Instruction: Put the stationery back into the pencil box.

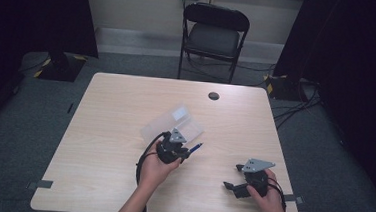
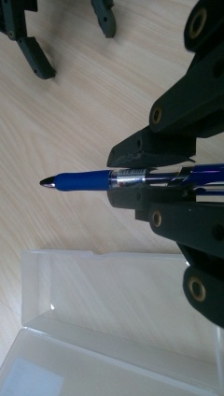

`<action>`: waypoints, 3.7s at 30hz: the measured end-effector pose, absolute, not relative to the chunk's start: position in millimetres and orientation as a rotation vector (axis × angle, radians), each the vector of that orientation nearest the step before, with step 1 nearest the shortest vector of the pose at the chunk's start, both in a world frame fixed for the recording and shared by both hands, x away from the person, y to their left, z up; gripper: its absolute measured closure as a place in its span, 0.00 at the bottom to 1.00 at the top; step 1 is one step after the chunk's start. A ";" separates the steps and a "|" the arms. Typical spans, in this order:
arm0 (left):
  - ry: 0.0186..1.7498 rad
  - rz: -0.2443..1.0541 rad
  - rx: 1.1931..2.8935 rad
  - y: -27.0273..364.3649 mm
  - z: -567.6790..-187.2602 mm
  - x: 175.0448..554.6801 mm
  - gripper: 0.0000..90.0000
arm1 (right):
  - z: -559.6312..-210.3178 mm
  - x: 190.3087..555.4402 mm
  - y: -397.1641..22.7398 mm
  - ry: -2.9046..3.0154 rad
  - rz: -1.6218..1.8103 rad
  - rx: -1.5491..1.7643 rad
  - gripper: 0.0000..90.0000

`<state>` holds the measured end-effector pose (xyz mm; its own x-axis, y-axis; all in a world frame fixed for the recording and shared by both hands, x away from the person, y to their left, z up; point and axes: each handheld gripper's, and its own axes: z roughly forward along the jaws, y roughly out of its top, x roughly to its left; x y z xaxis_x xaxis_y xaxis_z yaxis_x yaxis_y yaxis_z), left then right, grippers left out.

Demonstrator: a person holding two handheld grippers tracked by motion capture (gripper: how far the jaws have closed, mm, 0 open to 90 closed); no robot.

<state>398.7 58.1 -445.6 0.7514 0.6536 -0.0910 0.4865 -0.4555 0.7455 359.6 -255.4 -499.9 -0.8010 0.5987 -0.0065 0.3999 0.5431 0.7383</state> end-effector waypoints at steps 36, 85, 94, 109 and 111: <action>0.922 0.351 2.135 59.0 -433.7 449.1 0.88 | -499.9 359.6 -255.4 2.524 1.110 0.835 0.17; 1.016 0.395 2.139 63.4 -465.7 478.1 0.88 | -500.0 359.6 -255.4 2.524 1.110 0.834 0.17; 1.026 0.383 2.150 63.2 -470.0 479.2 0.88 | -500.0 359.6 -255.4 2.524 1.110 0.834 0.17; 1.042 0.375 2.153 56.6 -480.1 480.3 0.88 | -500.0 359.6 -255.4 2.524 1.110 0.834 0.17; 1.037 0.363 2.157 56.5 -480.5 480.5 0.88 | -500.0 359.6 -255.4 2.524 1.110 0.834 0.17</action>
<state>480.5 56.5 -480.5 0.6392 0.7675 -0.0491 0.5696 -0.4296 0.7007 359.6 -255.4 -500.0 -0.8013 0.5982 -0.0070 0.3992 0.5433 0.7385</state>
